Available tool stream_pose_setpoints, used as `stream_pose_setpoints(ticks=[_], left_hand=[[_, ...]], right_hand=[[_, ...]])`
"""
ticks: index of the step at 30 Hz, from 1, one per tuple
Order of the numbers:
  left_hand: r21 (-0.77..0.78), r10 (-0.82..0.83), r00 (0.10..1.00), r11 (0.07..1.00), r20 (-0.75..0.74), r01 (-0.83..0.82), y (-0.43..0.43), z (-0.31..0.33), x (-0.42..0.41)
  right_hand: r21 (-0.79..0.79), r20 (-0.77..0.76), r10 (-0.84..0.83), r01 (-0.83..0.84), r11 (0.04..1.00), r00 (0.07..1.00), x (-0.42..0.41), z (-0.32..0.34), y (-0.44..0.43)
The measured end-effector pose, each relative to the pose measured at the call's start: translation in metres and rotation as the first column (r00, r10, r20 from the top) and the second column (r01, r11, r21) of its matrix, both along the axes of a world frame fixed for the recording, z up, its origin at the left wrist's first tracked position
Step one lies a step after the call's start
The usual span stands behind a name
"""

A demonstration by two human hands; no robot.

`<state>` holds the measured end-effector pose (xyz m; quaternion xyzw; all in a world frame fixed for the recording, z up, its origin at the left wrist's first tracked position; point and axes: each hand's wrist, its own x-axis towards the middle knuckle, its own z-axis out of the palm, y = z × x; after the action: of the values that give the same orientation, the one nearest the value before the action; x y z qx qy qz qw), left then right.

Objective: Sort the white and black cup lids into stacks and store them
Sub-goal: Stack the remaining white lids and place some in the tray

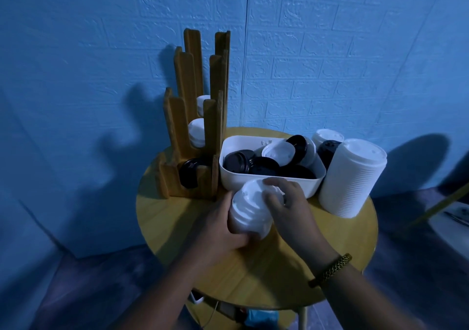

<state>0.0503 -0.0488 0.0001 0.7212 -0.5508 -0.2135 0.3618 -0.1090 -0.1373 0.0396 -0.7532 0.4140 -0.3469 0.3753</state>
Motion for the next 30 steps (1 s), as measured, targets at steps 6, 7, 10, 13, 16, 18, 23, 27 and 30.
stream_pose_setpoints(ticks=[6,7,10,13,16,18,23,27,30], left_hand=[[0.034,-0.001,1.0,0.999,-0.023,0.001,-0.001,0.0,0.0],[0.041,0.001,1.0,0.999,-0.026,0.0,-0.001,-0.001,0.0],[0.047,0.015,1.0,0.999,-0.008,-0.015,-0.002,-0.003,0.001],[0.059,0.029,1.0,0.998,0.008,-0.029,-0.002,-0.005,0.003],[0.026,0.031,1.0,0.999,0.001,-0.032,-0.001,-0.005,0.002],[0.011,0.032,0.999,0.999,0.025,-0.032,-0.001,-0.005,0.001],[-0.015,0.013,1.0,1.0,0.017,-0.012,0.0,-0.003,0.0],[-0.006,0.01,1.0,1.0,0.004,-0.01,0.001,-0.002,0.0],[-0.015,0.012,1.0,1.0,0.007,-0.012,0.001,-0.003,0.001]], right_hand=[[0.008,-0.124,0.017,-0.016,1.0,0.992,0.007,-0.011,0.006],[0.013,-0.144,0.028,-0.026,1.0,0.989,0.009,-0.014,0.008],[-0.106,-0.176,0.007,-0.026,0.994,0.984,0.012,-0.016,0.01],[-0.212,-0.215,-0.029,-0.018,0.977,0.976,0.015,-0.016,0.009],[-0.325,-0.368,-0.166,0.04,0.945,0.915,0.019,-0.01,0.014],[-0.439,-0.491,-0.277,0.04,0.898,0.826,0.022,-0.005,0.019],[-0.425,-0.488,-0.137,-0.097,0.9,0.862,0.02,-0.005,0.017],[-0.331,-0.469,0.069,-0.247,0.911,0.881,0.016,0.001,0.01],[-0.38,-0.535,-0.023,-0.216,0.899,0.845,0.021,0.005,0.01]])
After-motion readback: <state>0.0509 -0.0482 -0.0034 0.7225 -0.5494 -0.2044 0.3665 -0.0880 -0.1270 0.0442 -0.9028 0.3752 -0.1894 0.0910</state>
